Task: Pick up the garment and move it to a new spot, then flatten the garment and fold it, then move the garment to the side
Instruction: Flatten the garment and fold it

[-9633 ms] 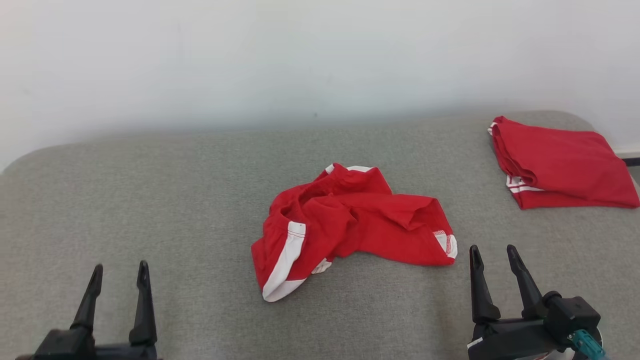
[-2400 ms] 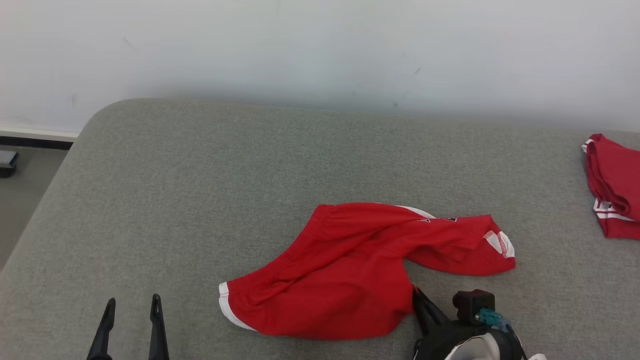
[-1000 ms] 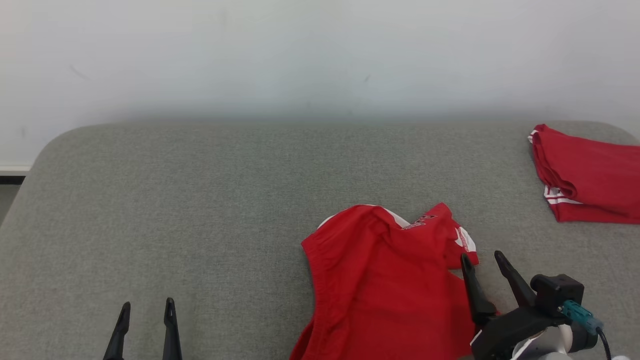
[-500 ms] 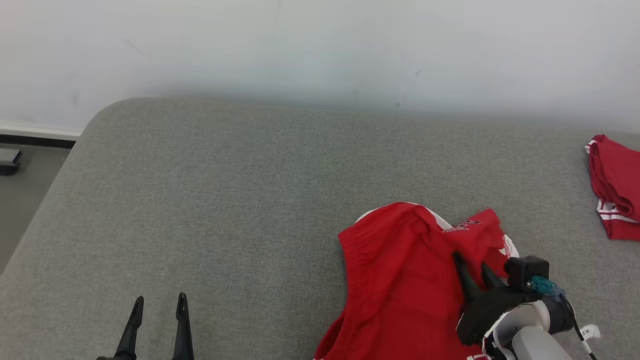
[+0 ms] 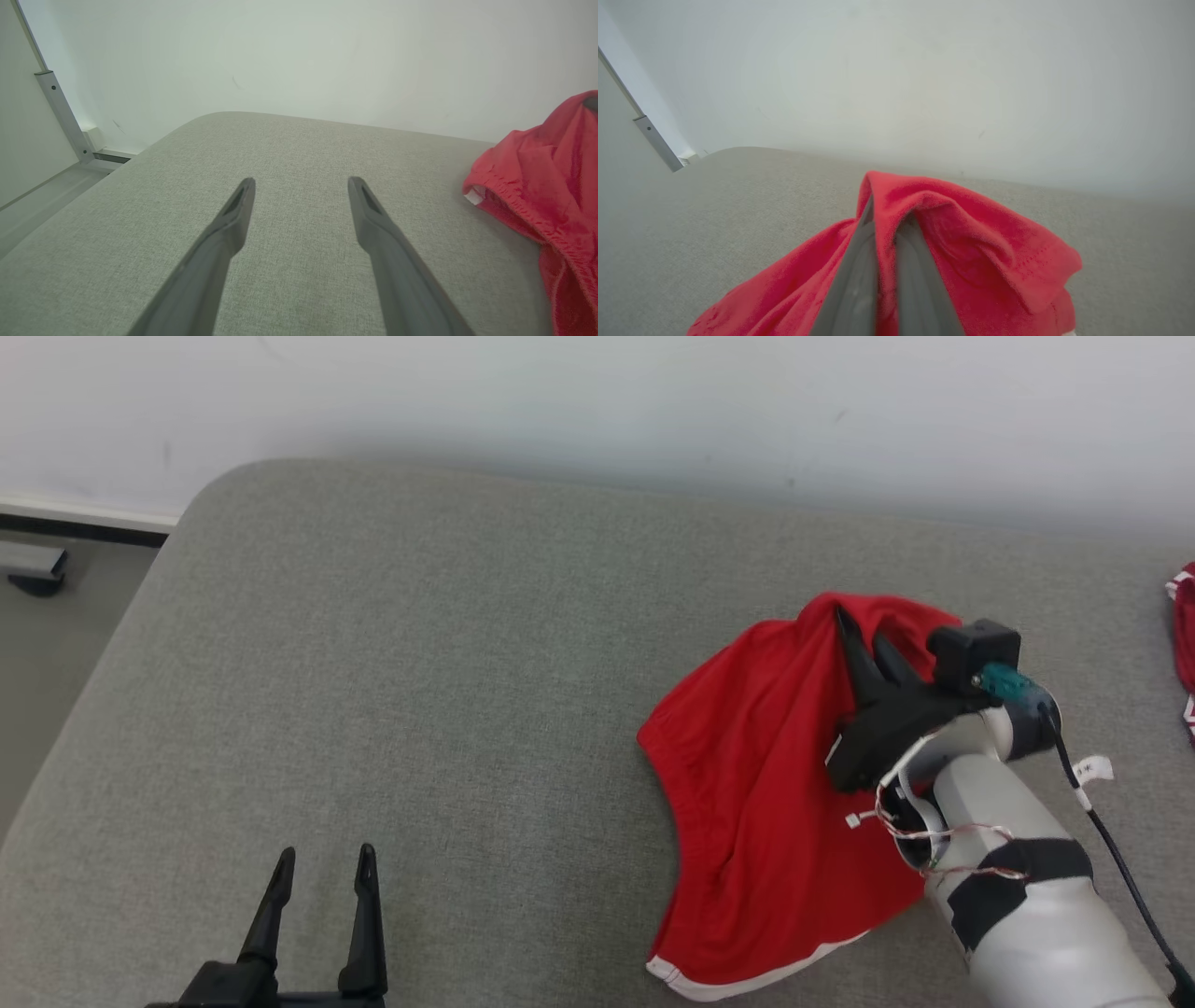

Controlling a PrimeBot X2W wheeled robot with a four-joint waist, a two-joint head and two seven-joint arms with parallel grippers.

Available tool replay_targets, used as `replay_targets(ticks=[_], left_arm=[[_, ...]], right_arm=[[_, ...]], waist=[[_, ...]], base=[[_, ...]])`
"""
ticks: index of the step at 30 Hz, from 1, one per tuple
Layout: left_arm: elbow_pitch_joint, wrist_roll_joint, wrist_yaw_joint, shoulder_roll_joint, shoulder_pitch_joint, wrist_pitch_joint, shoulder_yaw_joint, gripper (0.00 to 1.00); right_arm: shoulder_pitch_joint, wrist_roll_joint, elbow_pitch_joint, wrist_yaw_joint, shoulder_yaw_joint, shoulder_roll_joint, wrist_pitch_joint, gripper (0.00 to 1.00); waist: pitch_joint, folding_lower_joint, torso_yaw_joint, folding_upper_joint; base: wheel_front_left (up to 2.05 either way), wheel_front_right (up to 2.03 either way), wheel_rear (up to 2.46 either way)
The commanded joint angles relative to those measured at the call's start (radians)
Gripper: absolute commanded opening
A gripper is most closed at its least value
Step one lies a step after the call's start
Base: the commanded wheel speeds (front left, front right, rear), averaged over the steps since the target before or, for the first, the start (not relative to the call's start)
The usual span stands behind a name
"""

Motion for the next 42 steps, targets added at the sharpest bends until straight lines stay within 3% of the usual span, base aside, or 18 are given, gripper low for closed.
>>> replay_targets(ticks=[1, 5, 6, 7, 8, 14, 20, 32, 42], left_arm=[[0.006, -0.006, -0.005, -0.001, -0.022, -0.003, -0.003, 1.00], [0.021, -0.013, -0.008, 0.000, -0.042, -0.003, -0.011, 1.00], [0.025, -0.015, -0.009, 0.000, -0.046, -0.003, -0.013, 1.00], [0.028, -0.016, -0.010, 0.000, -0.049, -0.003, -0.015, 1.00], [0.032, -0.017, -0.011, 0.000, -0.051, -0.003, -0.015, 1.00], [0.040, -0.014, -0.014, -0.001, -0.050, -0.003, -0.001, 1.00], [0.041, 0.001, -0.017, -0.001, -0.023, -0.003, 0.023, 1.00], [0.004, 0.033, -0.009, -0.001, 0.049, -0.003, 0.068, 1.00], [-0.023, 0.058, -0.010, 0.000, 0.082, -0.003, 0.089, 1.00]], right_arm=[[-0.042, -0.005, 0.029, -0.003, 0.007, 0.006, -0.002, 0.00], [-0.125, -0.018, 0.140, -0.003, 0.027, 0.017, -0.008, 0.00], [-0.136, -0.019, 0.173, -0.003, 0.032, 0.023, -0.002, 0.07], [-0.144, -0.023, 0.210, -0.003, 0.038, 0.025, 0.009, 0.36], [-0.153, -0.026, 0.241, -0.003, 0.044, 0.027, 0.016, 1.00], [-0.168, -0.005, 0.314, -0.003, 0.072, 0.031, -0.036, 1.00], [-0.122, 0.031, 0.265, -0.003, 0.110, 0.014, -0.066, 1.00], [0.108, 0.017, -0.141, -0.003, 0.008, -0.053, -0.069, 1.00], [0.388, -0.040, -0.427, -0.003, -0.132, -0.024, -0.069, 1.00]], waist=[[0.025, -0.0001, 0.023, -0.0001], [0.041, -0.0001, 0.038, -0.0001], [0.042, -0.0001, 0.040, -0.0001], [0.042, -0.0001, 0.043, -0.0001], [0.041, -0.0001, 0.045, -0.0001], [0.018, -0.0001, 0.026, -0.0001], [-0.025, -0.0001, -0.023, -0.0001], [-0.088, -0.0001, -0.123, -0.0001], [-0.112, -0.0001, -0.183, -0.0001]], base=[[0.00, 0.00, 0.00], [0.00, 0.00, 0.00], [0.00, 0.00, 0.00], [0.00, 0.00, 0.00], [0.00, 0.00, 0.00], [0.00, 0.00, 0.00], [0.00, 0.00, 0.00], [0.00, 0.00, 0.00], [0.00, 0.00, 0.00]])
